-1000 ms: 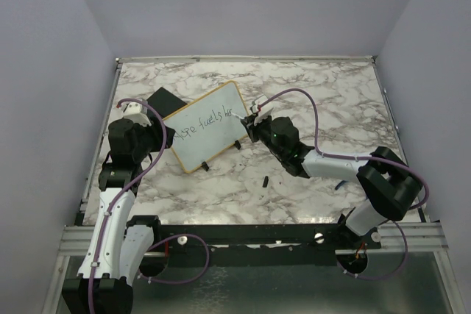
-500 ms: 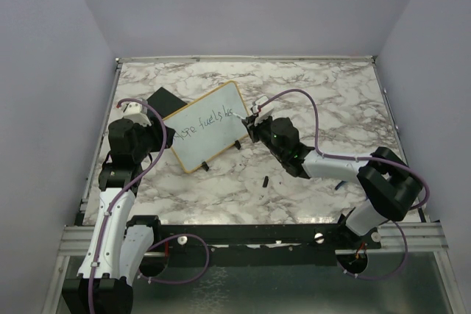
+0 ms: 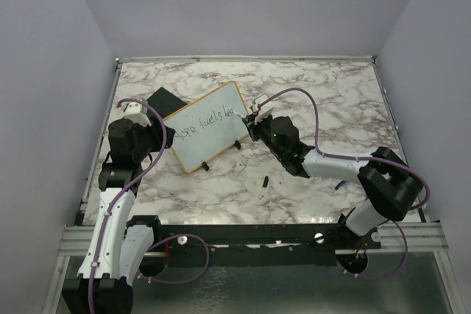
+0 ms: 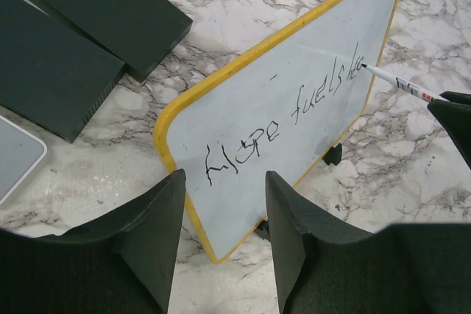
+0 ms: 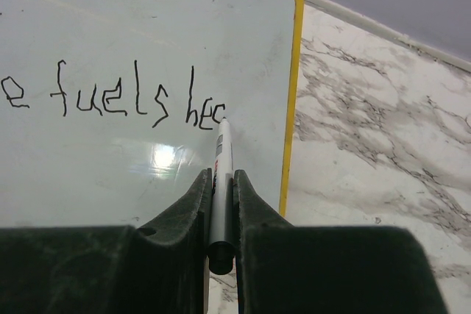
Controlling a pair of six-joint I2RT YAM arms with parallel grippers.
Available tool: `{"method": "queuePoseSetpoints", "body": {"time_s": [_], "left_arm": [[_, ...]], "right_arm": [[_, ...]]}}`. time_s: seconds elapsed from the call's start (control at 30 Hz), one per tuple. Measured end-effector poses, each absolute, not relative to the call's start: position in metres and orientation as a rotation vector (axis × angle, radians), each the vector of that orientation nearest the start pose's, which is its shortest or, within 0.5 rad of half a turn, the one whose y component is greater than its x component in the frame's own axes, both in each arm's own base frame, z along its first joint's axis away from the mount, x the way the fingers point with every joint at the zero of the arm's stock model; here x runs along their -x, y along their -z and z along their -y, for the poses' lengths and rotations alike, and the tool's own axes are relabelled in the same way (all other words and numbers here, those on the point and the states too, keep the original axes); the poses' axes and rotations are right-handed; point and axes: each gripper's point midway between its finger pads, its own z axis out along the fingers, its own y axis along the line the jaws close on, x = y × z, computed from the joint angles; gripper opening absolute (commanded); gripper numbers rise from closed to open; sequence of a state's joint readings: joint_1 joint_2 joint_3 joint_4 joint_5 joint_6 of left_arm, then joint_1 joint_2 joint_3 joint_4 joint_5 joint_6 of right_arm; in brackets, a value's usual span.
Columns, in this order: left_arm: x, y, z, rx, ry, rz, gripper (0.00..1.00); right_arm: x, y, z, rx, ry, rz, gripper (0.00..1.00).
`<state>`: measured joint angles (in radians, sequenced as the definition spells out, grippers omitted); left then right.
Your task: Write a sentence on the whiteboard
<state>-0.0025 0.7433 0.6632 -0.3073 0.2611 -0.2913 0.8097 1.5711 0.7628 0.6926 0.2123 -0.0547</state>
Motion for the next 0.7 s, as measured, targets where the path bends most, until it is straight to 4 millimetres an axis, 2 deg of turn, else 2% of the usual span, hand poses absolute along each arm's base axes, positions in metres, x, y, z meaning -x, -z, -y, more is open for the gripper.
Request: {"method": "queuePoseSetpoints", "body": {"time_s": [0.23,0.7], "left_arm": [[-0.2821,-0.2046,0.0576,0.111,0.448,-1.968,0.5],[-0.2821,-0.2046,0.0576,0.111,0.448,-1.968,0.5]], "right_arm": [[-0.3558,-0.1791,-0.3166,0.559,-0.39,-1.592,0.0],[-0.3558,-0.1792,-0.3166,0.56,-0.39,-1.591,0.0]]}}
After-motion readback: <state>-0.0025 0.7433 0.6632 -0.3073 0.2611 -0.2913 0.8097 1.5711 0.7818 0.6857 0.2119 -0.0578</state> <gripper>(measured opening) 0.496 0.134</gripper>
